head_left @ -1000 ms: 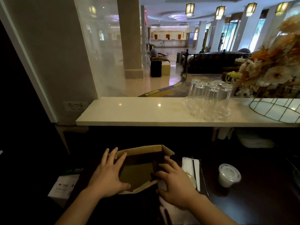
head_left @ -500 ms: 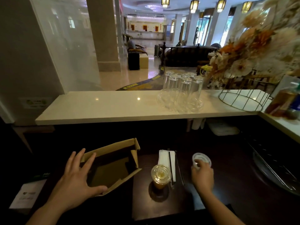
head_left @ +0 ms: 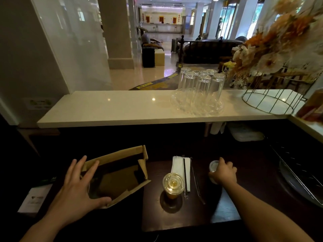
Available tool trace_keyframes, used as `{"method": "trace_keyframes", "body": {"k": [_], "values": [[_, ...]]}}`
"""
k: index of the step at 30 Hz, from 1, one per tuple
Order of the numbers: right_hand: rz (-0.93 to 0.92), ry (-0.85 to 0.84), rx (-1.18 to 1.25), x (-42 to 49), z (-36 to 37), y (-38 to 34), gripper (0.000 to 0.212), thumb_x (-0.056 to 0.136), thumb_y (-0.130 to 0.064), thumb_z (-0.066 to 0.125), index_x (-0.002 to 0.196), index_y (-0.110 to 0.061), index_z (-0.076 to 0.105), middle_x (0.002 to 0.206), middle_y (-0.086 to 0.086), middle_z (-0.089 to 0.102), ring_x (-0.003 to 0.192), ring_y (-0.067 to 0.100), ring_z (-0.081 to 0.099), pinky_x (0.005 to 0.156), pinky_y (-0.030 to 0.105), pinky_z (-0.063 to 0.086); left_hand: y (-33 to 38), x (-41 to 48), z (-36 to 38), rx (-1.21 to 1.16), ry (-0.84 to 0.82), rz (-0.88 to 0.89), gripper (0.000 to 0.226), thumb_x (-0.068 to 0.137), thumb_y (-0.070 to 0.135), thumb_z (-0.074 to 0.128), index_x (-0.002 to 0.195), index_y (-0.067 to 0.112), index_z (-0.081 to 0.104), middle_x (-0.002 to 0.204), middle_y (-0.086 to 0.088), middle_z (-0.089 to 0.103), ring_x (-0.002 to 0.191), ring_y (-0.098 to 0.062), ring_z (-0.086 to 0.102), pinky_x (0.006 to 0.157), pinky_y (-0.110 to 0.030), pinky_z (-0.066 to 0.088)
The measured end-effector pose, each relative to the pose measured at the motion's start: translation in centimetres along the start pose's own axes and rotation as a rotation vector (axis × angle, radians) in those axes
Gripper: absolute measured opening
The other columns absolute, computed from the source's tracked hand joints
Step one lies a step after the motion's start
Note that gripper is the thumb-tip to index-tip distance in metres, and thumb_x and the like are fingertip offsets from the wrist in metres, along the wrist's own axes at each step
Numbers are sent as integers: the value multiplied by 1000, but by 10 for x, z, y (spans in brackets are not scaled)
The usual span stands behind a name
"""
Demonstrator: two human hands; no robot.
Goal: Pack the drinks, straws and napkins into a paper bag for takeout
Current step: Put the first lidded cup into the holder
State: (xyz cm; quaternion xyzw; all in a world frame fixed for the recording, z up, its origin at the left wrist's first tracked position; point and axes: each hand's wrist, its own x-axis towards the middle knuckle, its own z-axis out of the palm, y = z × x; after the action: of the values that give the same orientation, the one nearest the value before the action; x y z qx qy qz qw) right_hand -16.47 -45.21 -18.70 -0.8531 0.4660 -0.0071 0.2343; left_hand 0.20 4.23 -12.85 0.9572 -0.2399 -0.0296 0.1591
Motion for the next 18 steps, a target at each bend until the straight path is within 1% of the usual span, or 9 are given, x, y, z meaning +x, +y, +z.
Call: {"method": "trace_keyframes", "body": {"k": [3, 6, 9, 12, 14, 15, 16, 18], "values": [[-71, 45, -2, -9, -7, -7, 94, 75, -34, 78, 150, -20, 23, 141, 20, 33, 128, 41, 32, 96, 48, 46, 3, -1, -1, -5, 10, 17, 121, 45, 96, 58, 144, 61, 0, 158, 25, -22, 142, -3, -29, 103, -59, 33], [-221, 118, 10, -29, -21, -29, 94, 73, -35, 78, 150, -22, 26, 139, 19, 37, 126, 39, 33, 92, 47, 46, 5, -2, -3, -7, 24, 23, 120, 45, 97, 58, 144, 61, -1, 157, 25, -23, 142, -3, -29, 104, -58, 32], [-415, 204, 58, -59, -44, -65, 93, 69, -35, 81, 148, -23, 33, 137, 16, 41, 124, 37, 35, 91, 46, 46, 4, -5, -4, -17, 31, 31, 119, 46, 96, 58, 143, 62, -2, 156, 26, -25, 141, -2, -30, 105, -59, 32], [-680, 228, 135, -98, -72, -108, 92, 64, -36, 82, 145, -28, 39, 133, 9, 44, 121, 30, 39, 91, 37, 41, 10, -9, -7, -10, 29, 29, 119, 44, 98, 56, 140, 65, -6, 154, 26, -30, 139, -2, -34, 106, -61, 32], [-864, 156, 213, -128, -89, -138, 91, 60, -42, 76, 142, -34, 40, 129, 0, 46, 118, 22, 42, 93, 32, 38, 17, -11, -11, -9, 12, 20, 118, 43, 99, 54, 136, 68, -10, 151, 28, -35, 137, -2, -37, 108, -60, 30], [-940, 87, 248, -142, -95, -153, 90, 58, -44, 74, 141, -36, 41, 128, -4, 46, 118, 18, 44, 95, 32, 41, 21, -12, -14, -12, -4, 15, 118, 42, 99, 53, 135, 69, -12, 149, 28, -37, 136, -1, -39, 109, -59, 28], [-1005, 7, 266, -155, -97, -167, 89, 58, -45, 74, 140, -37, 42, 127, -7, 46, 118, 16, 45, 98, 33, 43, 24, -12, -18, -20, -25, 10, 119, 41, 99, 52, 136, 67, -13, 147, 29, -40, 134, -1, -41, 110, -59, 26], [-1111, -149, 244, -176, -90, -193, 89, 59, -44, 81, 140, -40, 43, 128, -9, 45, 121, 14, 47, 103, 35, 44, 28, -11, -25, -47, -70, 0, 127, 40, 98, 54, 143, 58, -10, 145, 29, -43, 133, -1, -42, 112, -58, 23]]}}
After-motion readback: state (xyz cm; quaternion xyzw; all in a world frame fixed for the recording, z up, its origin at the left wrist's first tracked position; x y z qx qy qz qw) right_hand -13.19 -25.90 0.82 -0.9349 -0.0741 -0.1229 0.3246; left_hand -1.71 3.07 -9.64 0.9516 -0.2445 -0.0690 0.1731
